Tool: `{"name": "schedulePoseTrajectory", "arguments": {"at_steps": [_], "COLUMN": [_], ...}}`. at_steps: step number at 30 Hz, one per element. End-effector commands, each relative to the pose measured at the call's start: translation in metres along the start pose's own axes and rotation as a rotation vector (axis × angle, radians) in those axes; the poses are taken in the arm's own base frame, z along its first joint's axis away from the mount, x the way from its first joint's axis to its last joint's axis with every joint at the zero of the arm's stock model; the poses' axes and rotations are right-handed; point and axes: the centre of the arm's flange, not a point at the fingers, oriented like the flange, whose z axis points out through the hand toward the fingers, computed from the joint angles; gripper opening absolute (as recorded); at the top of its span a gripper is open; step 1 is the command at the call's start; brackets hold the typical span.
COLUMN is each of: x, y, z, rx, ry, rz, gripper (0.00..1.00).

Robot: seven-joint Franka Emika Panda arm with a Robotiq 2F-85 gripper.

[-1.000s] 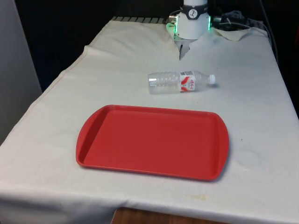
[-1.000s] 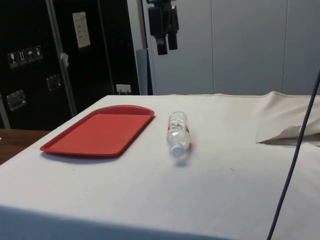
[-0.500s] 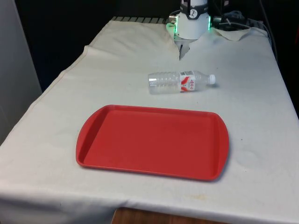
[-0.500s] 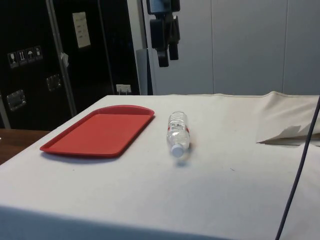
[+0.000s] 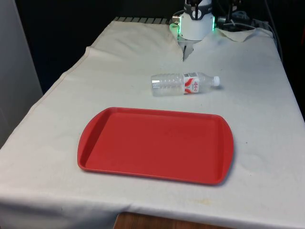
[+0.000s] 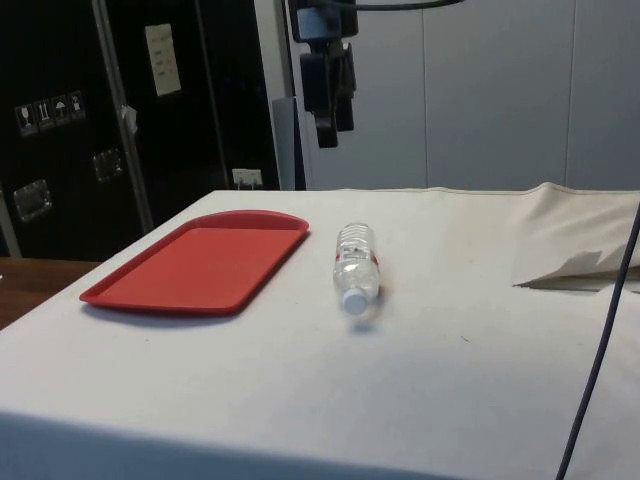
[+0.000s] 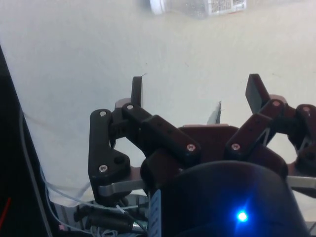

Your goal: Place the bottle upright on the tray.

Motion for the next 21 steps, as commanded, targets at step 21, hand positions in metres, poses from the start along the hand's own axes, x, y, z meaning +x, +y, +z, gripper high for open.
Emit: {"name": "schedulePoseTrajectory", "arguments": {"at_steps": [21], "x": [0.001], "y": [-0.010], "z": [0.012], "rx": [-0.012], "ry": [-0.006], "rz": [-0.087], "gripper": [1.00]}}
